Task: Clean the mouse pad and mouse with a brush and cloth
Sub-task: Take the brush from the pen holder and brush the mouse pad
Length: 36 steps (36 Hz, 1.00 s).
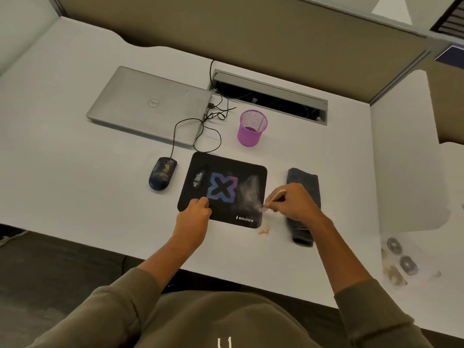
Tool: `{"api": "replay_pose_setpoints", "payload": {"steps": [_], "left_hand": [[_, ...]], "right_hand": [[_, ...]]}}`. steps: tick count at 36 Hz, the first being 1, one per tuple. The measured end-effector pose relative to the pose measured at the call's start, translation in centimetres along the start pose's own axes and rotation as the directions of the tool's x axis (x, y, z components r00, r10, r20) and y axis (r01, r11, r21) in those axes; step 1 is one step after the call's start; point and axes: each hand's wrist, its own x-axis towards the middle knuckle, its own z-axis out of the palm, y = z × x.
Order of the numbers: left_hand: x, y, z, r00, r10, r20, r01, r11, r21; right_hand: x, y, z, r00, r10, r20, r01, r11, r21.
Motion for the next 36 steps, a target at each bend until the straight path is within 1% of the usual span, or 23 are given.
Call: {"api": "replay_pose_setpoints", "payload": {"steps": [3, 5, 9, 14, 16, 18, 23, 25, 27, 30, 33, 36], "left_hand": [[0.0, 0.3, 0.0, 1.000, -0.001, -0.004, 0.001, 1.000, 0.010], [0.0, 0.5, 0.0, 1.000, -0.004, -0.005, 0.004, 1.000, 0.019], [-0.2, 0.9, -0.1, 1.000, -0.014, -0.014, 0.015, 0.999, 0.031], [-0.5, 1.7, -0.2, 0.999, -0.040, -0.022, 0.041, 0.998, 0.043], [-0.5, 1.9, -0.3, 0.998, -0.052, -0.024, 0.052, 0.998, 0.040], [-0.4, 1.9, -0.4, 0.998, -0.063, -0.017, 0.064, 0.998, 0.026], [-0.1, 1.7, -0.8, 0.999, -0.047, 0.014, 0.047, 0.999, 0.023], [0.1, 1.6, -1.0, 0.999, -0.044, 0.029, 0.043, 0.999, 0.022], [0.3, 1.7, -1.2, 0.998, -0.044, 0.039, 0.043, 0.999, 0.024], [0.6, 1.6, -1.4, 0.998, -0.036, 0.056, 0.034, 0.998, 0.043], [0.5, 1.6, -1.8, 0.998, 0.010, 0.066, -0.016, 0.996, 0.089], [0.6, 1.4, -2.2, 0.996, 0.039, 0.085, -0.051, 0.990, 0.135]], "right_hand": [[1.3, -0.7, -0.1, 0.980, -0.066, -0.185, 0.087, 0.990, 0.110], [2.0, -0.9, 0.5, 0.968, -0.074, -0.238, 0.110, 0.984, 0.139], [1.8, 0.2, 1.5, 0.985, -0.066, -0.161, 0.085, 0.990, 0.112], [-1.7, 2.0, 3.7, 1.000, -0.010, -0.026, 0.012, 0.998, 0.058], [-2.7, 2.3, 3.9, 1.000, -0.008, -0.001, 0.008, 0.999, 0.049], [-2.6, 2.2, 3.4, 1.000, -0.015, -0.018, 0.016, 0.999, 0.048], [-1.0, 0.7, 1.5, 0.978, -0.036, -0.207, 0.067, 0.987, 0.143], [-0.8, 0.2, 1.8, 0.972, -0.033, -0.232, 0.075, 0.981, 0.178], [-1.3, 0.0, 2.6, 0.980, 0.007, -0.199, 0.027, 0.985, 0.170], [-3.2, 0.6, 4.1, 0.989, 0.105, -0.104, -0.089, 0.986, 0.144], [-5.2, 1.4, 5.0, 0.988, 0.144, -0.048, -0.137, 0.983, 0.121], [-5.6, 1.4, 4.6, 0.979, 0.185, -0.087, -0.170, 0.973, 0.155]]}}
